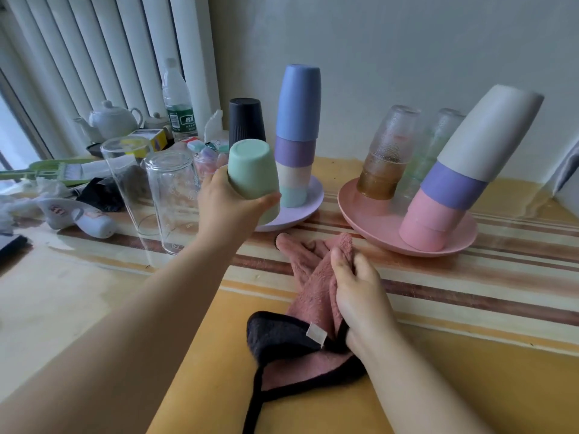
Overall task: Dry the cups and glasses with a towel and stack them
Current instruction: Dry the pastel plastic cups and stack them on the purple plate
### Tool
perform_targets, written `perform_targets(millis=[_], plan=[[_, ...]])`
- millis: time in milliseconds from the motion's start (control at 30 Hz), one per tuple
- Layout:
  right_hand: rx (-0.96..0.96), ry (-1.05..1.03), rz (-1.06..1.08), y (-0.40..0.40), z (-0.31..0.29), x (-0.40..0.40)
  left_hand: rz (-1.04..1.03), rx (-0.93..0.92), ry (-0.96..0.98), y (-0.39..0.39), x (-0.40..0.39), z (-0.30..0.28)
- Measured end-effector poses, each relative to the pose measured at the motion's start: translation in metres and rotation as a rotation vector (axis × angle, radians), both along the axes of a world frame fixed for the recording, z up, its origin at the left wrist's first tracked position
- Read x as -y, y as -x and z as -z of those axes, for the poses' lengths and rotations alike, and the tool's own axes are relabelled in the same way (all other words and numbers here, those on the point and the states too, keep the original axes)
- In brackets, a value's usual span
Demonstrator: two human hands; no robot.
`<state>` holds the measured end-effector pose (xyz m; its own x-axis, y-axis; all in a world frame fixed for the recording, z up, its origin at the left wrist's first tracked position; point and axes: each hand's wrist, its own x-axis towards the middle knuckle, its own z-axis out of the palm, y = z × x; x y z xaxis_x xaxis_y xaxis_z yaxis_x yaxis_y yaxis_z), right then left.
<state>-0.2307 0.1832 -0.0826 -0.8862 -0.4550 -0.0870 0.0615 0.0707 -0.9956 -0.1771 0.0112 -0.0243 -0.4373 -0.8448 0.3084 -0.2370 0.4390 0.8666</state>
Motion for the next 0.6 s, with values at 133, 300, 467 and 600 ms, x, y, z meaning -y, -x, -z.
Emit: perform_targets(millis=[133, 300, 467, 600], plan=[[-0.009, -0.012, 0.007, 0.001, 0.003, 0.0, -0.016, 0.075, -0.03, 0.022, 0.021, -0.007], [-0.037, -0.03, 0.012, 0.002, 0.008, 0.0, -0.063, 0.196, -0.026, 0.039, 0.03, -0.008], [-0.033, -0.029, 0.02, 0.003, 0.005, -0.001, -0.097, 0.287, -0.112, 0.048, 0.032, 0.0], [-0.035, -0.025, 0.01, 0.004, 0.005, -0.002, -0.183, 0.333, -0.059, 0.053, 0.029, 0.001]])
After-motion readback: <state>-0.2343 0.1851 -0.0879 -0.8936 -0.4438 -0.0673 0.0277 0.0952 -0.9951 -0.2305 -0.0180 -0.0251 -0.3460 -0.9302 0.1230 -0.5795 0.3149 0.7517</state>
